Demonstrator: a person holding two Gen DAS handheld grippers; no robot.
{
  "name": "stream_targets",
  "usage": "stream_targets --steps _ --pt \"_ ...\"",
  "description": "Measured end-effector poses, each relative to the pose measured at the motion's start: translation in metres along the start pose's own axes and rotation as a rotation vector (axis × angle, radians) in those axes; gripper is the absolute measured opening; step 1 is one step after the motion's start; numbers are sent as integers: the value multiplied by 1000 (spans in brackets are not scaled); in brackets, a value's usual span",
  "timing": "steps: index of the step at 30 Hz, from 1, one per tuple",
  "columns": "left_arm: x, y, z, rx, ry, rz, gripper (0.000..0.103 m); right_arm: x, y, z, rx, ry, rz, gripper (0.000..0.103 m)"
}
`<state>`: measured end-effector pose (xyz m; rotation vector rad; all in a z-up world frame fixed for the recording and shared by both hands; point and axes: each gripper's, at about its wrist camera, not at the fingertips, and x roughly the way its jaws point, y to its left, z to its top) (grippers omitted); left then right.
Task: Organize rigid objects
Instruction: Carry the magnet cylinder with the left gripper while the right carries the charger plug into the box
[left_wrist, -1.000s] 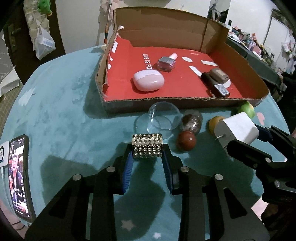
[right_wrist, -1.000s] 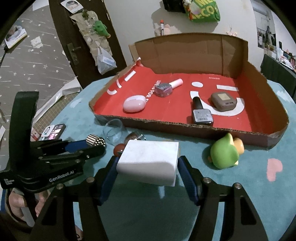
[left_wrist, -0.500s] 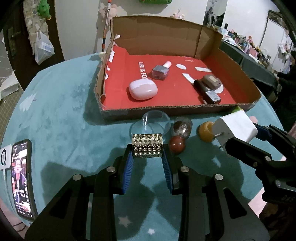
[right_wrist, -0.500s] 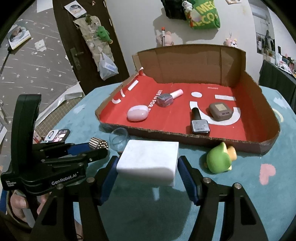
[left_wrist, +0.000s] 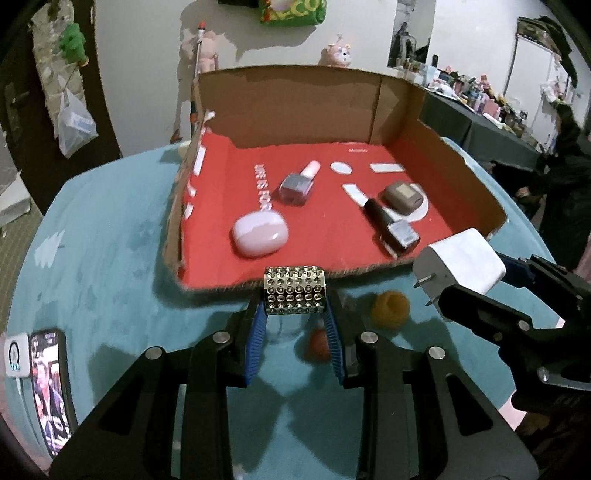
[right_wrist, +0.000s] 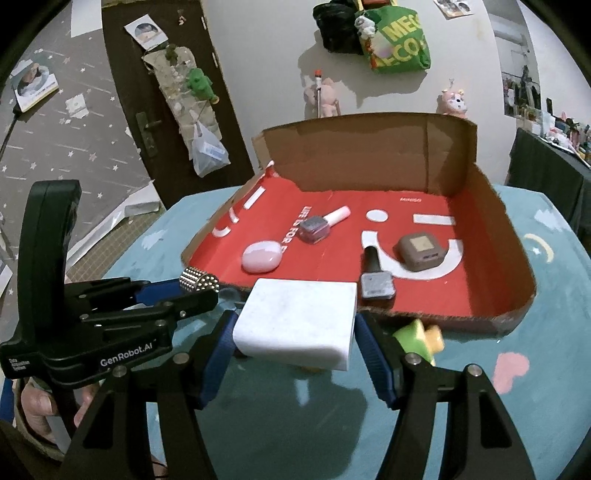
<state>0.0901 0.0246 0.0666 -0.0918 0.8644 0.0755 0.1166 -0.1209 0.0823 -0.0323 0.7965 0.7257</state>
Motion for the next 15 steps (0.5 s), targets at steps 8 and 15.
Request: stream_targets --steps 8,15 --pt "15 -10 28 25 7 -38 29 3 -21 15 11 -10 -47 67" --pt "38 -25 44 56 41 -71 29 14 -46 24 24 20 -111 67"
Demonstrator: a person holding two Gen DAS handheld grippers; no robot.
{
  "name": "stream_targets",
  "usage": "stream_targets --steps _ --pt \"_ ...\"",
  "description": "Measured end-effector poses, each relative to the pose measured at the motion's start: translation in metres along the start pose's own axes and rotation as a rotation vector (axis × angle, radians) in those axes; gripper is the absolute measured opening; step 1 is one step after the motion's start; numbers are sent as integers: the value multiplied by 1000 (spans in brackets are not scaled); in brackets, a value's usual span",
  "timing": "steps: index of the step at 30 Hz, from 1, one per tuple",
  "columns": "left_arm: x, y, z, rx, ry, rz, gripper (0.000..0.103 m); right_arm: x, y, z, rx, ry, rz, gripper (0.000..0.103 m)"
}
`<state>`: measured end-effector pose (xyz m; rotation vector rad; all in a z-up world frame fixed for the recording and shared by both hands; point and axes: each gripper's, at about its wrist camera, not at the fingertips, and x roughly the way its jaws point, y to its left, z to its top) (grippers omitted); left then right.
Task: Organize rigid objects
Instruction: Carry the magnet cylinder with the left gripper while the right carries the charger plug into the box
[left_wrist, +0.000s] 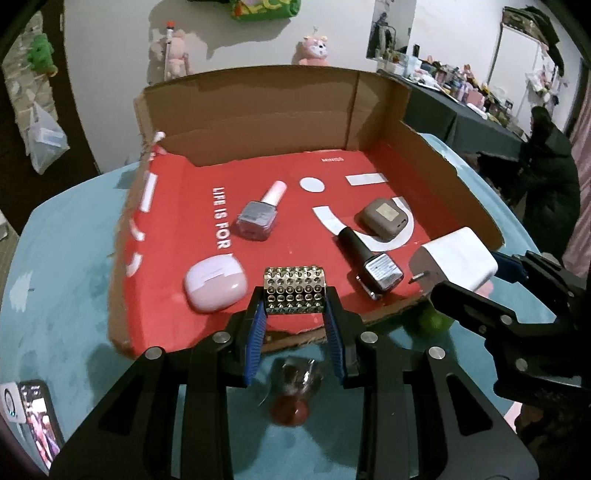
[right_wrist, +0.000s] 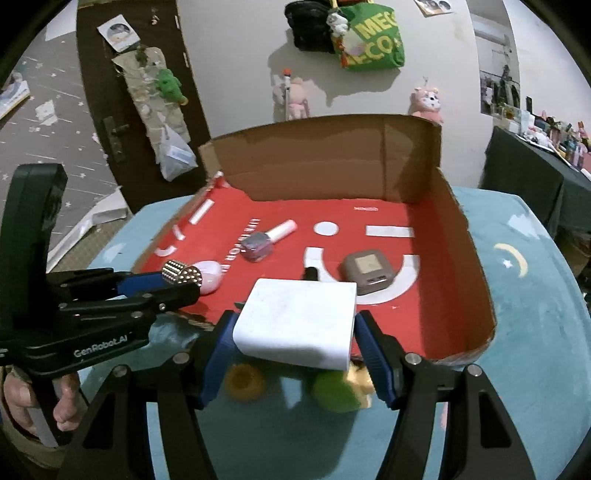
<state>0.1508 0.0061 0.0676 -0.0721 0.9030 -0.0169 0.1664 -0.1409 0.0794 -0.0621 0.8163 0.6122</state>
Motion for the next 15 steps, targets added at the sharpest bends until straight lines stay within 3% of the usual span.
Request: stream_targets --steps 15 --pt "46 -10 17 21 79 -26 29 40 -28 14 -31 98 -111 67"
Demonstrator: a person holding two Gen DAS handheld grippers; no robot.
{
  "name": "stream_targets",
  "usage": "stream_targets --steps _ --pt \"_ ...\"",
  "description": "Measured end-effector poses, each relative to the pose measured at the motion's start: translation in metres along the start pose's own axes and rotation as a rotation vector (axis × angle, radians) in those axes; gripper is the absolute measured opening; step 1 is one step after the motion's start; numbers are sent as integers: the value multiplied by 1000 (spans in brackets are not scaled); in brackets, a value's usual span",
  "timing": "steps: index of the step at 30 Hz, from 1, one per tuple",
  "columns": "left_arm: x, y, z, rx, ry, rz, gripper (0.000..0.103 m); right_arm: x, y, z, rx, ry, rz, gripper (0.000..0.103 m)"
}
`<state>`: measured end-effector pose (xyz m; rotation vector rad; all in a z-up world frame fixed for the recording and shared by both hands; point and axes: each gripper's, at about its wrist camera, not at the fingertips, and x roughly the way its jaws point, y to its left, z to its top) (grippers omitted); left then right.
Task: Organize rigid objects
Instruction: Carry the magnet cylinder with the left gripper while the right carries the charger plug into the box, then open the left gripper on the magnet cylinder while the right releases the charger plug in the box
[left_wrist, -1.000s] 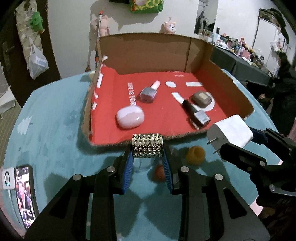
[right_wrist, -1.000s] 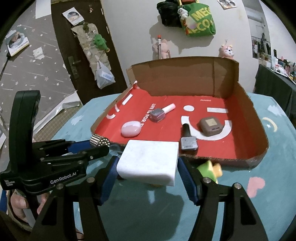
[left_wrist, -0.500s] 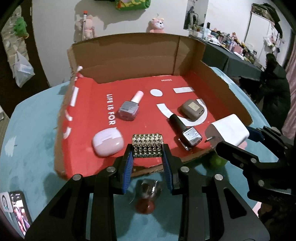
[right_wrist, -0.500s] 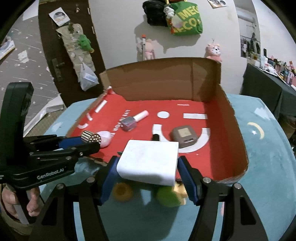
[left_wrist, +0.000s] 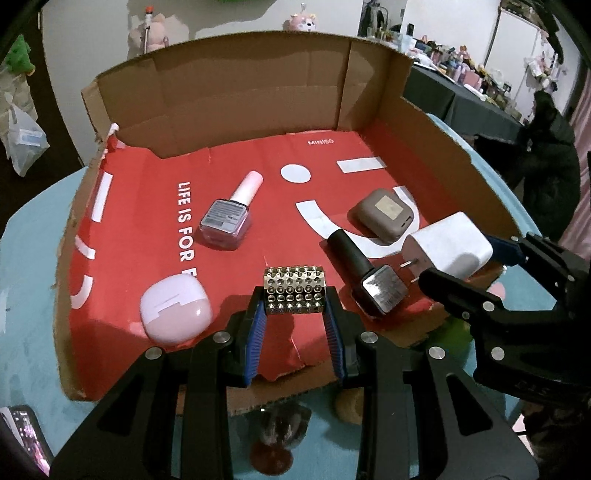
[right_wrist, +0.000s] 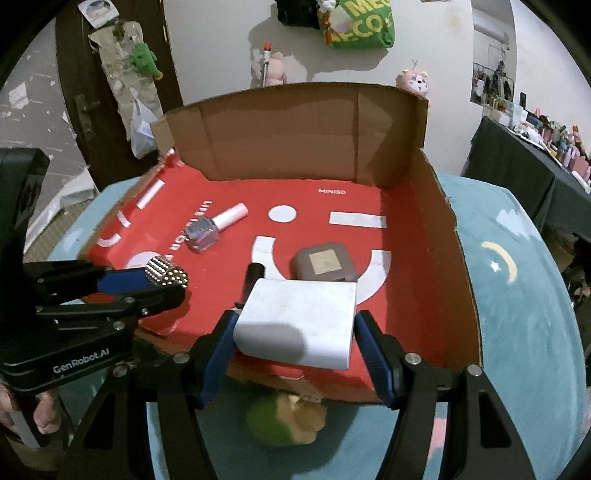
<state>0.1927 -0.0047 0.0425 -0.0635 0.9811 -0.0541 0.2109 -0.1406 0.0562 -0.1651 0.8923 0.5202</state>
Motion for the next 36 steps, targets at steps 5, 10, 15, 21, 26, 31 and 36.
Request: stream_targets --steps 5,10,15,21,26,31,36 --pt "14 1 3 0 24 1 29 9 -1 4 -44 11 -81 67" --pt "26 5 3 -1 46 9 29 20 -3 6 -65 32 -118 67" --pt "35 10 4 -8 60 25 29 30 -3 8 -66 56 -112 67" --pt "37 18 8 -19 53 45 29 39 -8 10 -21 62 -69 67" --pt "38 25 11 -40 50 59 29 45 -15 11 45 66 -9 67" --pt "42 29 16 -52 46 71 29 49 -16 14 81 59 17 67" --pt "44 32 20 -60 42 73 29 56 -17 19 105 50 25 67"
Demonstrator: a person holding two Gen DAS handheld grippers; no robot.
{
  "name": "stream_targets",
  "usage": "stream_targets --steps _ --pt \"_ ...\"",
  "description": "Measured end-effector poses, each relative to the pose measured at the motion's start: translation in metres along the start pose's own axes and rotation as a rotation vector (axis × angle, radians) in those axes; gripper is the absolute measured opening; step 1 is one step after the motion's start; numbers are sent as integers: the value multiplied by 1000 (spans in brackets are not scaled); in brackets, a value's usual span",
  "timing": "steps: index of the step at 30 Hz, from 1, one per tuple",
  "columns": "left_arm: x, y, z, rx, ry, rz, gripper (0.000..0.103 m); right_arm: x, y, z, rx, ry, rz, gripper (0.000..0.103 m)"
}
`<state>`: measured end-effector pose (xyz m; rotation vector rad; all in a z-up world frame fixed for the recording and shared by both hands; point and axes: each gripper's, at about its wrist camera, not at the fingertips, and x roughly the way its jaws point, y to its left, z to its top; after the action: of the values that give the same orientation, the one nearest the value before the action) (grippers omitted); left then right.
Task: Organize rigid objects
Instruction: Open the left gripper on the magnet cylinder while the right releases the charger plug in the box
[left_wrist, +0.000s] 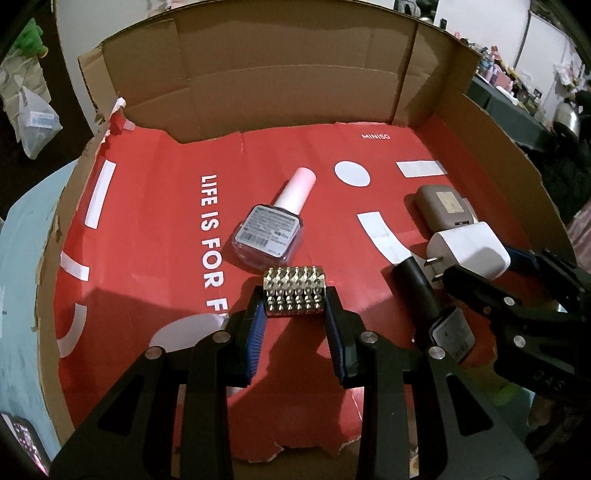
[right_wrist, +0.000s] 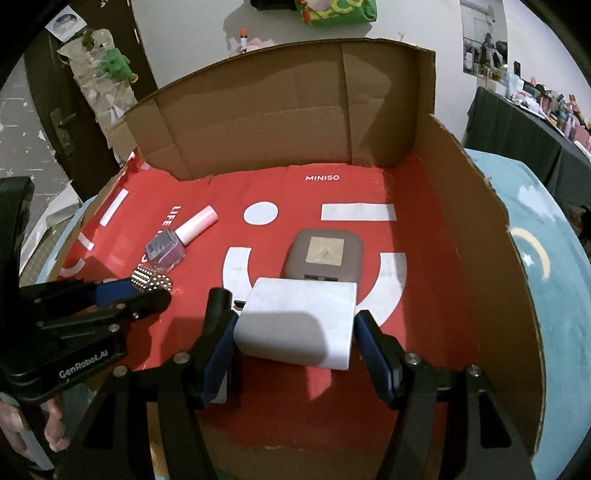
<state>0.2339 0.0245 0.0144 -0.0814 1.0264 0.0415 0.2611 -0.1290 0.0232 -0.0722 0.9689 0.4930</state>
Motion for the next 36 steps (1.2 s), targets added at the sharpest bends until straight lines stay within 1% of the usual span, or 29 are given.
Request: stream_targets --steps 6,28,36 --pt "-1 0 -1 0 -3 4 29 5 -2 2 20 5 20 67" --pt "-1 -2 -1 6 -2 18 29 5 -2 3 18 10 22 67" --pt "-2 -5 -1 15 -2 40 29 5 -2 2 14 11 22 68"
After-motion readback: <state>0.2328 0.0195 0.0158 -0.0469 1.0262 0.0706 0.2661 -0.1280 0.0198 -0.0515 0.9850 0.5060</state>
